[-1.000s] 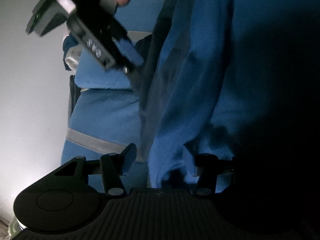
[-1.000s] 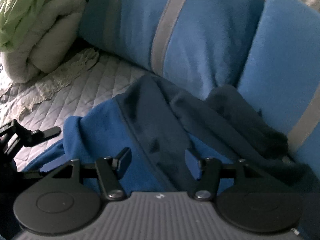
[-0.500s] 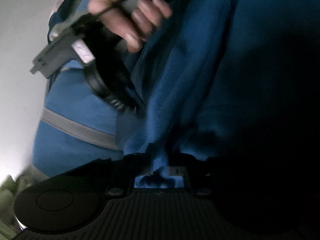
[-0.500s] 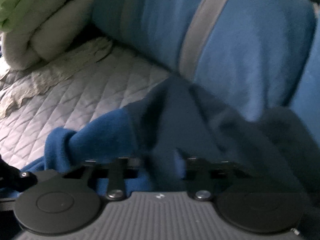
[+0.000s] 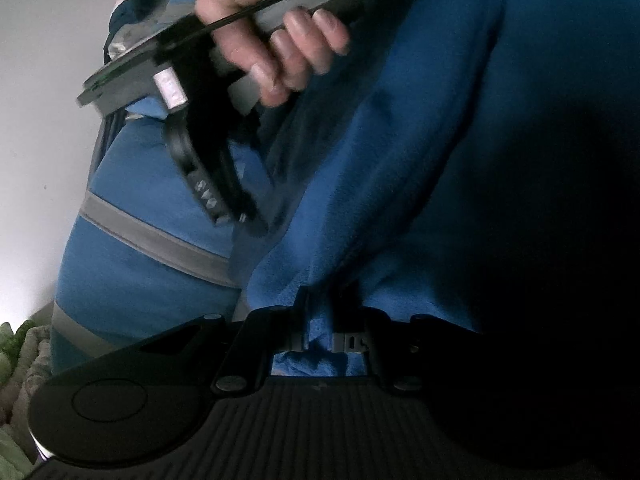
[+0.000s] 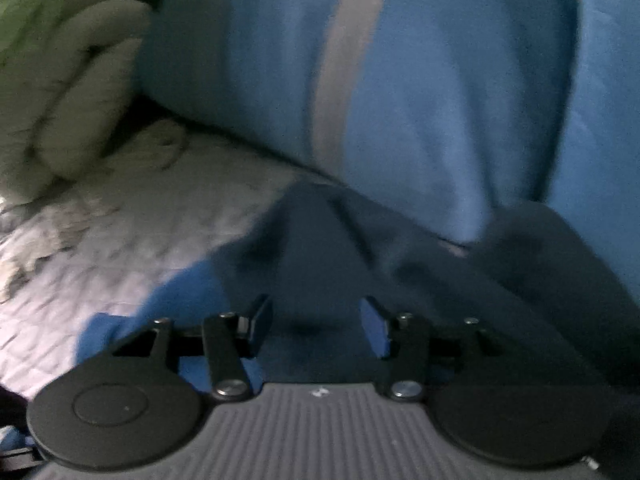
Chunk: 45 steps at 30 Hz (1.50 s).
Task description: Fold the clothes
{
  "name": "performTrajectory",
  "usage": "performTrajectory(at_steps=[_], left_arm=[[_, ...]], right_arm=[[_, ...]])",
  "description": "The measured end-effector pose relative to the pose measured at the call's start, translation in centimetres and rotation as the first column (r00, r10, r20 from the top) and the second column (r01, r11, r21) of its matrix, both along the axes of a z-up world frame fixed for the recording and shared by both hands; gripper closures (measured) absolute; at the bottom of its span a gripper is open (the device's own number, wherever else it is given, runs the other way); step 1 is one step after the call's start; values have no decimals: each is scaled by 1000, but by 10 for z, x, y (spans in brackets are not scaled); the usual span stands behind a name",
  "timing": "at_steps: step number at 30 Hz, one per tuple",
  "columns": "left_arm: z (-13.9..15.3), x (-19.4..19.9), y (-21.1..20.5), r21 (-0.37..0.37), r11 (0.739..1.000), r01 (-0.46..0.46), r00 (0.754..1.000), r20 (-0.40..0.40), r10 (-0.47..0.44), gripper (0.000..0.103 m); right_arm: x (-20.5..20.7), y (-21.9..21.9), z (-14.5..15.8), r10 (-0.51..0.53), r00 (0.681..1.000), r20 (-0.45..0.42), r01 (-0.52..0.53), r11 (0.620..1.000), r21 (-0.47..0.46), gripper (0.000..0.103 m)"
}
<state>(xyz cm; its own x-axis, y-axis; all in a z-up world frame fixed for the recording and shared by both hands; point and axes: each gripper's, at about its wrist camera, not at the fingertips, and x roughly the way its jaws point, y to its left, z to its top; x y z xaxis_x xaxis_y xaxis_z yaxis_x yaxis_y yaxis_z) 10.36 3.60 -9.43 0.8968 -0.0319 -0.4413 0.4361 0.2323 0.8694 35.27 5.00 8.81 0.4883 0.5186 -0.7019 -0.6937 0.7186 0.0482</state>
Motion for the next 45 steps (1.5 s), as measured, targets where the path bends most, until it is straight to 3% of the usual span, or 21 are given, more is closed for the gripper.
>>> performTrajectory(at_steps=[4,5,6,7,10,15,17,18,21,22,23,24,25,26,27,30,35,36,40,42,45], left_arm=[[1,3,-3,1,1000,1,1000,2,-1,95],[1,4,-3,-3,1000,1,1000,2,-1,95],[1,4,-2,-7,1000,0,1000,2,0,95],[2,4,-2,-11,1000,-1,1000,2,1,96],[3,2,-2,-30,1000,-9,1000,6,9,96],[8,-4,-4,-61,998,-16,1000,-6,16,96],[12,-7,-3,-89,996,-19,1000,-20,18,96],[13,-8,-3,-96,995,-21,1000,-24,18,96],[24,-7,5,-154,988,-17,999,-34,12,92],[31,-9,10,-195,981,-17,999,-37,11,88],[38,-10,15,-239,971,-20,999,-40,11,78],[47,-8,22,-293,955,-36,998,-52,21,72],[55,-8,30,-354,933,-61,997,-63,41,57],[63,-8,39,-415,906,-88,995,-75,62,49],[67,-3,46,-452,884,-118,992,-90,87,47],[70,19,63,-515,825,-231,972,-150,179,46],[49,58,61,-436,847,-305,945,-246,214,46],[49,63,63,-447,838,-313,942,-256,215,46],[48,74,80,-493,790,-364,924,-297,240,47],[47,78,91,-536,746,-395,910,-337,240,49],[41,79,103,-590,679,-437,885,-416,208,60]], right_arm=[[-1,18,-6,50,999,-13,-50,999,2,42],[-1,22,-9,66,998,-21,-67,998,-4,57],[-1,26,-12,84,996,-30,-84,996,-10,87],[-1,30,-13,93,995,-29,-93,995,-27,95],[-7,37,-11,97,995,24,-95,993,-71,100],[2,28,-1,-11,996,87,16,998,-61,103],[6,26,0,-69,984,163,87,990,-107,103],[11,23,1,-92,985,146,108,989,-103,103],[20,9,6,-145,984,100,152,987,-62,102],[19,5,8,-149,985,91,154,987,-49,94],[18,3,9,-154,984,91,159,986,-52,89],[16,1,11,-159,983,92,164,985,-58,82],[14,-1,12,-157,983,99,164,984,-65,73],[11,-2,14,-150,983,104,157,985,-65,71],[8,-4,16,-142,984,109,149,987,-64,66],[1,-5,19,-123,987,106,130,990,-56,49],[-4,1,21,-92,989,115,97,994,-45,43],[-4,3,20,-92,989,118,98,994,-43,42],[-1,10,20,-95,987,131,101,994,-34,38],[0,14,19,-97,986,138,102,994,-30,37],[13,27,15,-112,986,123,115,993,-17,37]])
